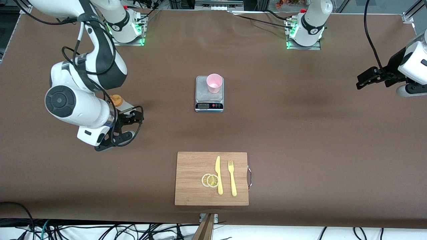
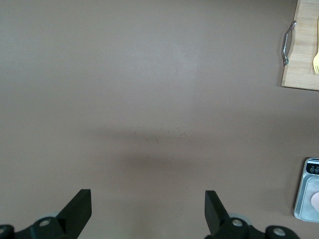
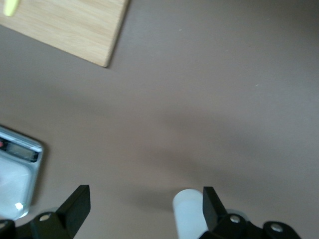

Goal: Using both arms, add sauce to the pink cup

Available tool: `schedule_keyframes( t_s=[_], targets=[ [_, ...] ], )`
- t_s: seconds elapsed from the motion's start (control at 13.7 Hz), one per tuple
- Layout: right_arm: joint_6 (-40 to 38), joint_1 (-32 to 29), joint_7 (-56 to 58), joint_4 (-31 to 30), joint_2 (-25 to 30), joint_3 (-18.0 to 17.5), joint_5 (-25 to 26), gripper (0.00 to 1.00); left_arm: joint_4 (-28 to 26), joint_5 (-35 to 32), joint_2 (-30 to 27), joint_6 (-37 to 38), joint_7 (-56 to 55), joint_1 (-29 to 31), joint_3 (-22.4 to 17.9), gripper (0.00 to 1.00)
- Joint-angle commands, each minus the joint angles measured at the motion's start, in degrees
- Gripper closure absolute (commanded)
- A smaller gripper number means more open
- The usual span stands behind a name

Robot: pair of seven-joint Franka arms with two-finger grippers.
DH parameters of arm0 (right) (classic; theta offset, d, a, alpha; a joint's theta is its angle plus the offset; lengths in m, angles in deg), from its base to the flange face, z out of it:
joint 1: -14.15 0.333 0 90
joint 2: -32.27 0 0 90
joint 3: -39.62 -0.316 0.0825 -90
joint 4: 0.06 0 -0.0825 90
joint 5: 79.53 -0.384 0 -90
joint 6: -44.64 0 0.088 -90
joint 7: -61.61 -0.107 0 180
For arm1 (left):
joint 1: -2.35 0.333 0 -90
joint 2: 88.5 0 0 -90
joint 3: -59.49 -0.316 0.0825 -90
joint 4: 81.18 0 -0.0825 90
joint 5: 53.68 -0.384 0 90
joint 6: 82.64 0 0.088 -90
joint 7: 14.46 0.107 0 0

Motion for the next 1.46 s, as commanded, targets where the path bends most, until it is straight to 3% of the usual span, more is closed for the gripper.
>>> schedule_keyframes(
  t_s=[0.0, 0.59, 0.88, 1.24, 1.39],
  targets=[
    [1.7, -1.2, -0.8, -2.3, 2.4, -0.2, 2.6, 0.00, 0.9, 0.8, 0.2, 0.1, 1.3, 0.3, 0.0, 0.00],
    [0.3, -11.5, -0.8, -2.2, 11.1, 0.1, 3.0, 0.00, 0.8, 0.8, 0.2, -0.1, 1.3, 0.3, 0.0, 0.00],
    [-8.4, -12.6, -0.8, -2.4, 15.4, 0.2, 4.7, 0.00, 0.8, 0.8, 0.2, -0.1, 1.3, 0.3, 0.0, 0.00],
    [-12.8, -14.8, 0.2, -6.2, 22.4, 0.3, 4.7, 0.00, 0.8, 0.8, 0.2, -0.1, 1.3, 0.3, 0.0, 0.00],
    [-14.3, -14.9, -0.4, -8.5, 25.3, 1.9, 4.5, 0.00, 0.8, 0.8, 0.2, -0.1, 1.3, 0.3, 0.0, 0.00]
  ],
)
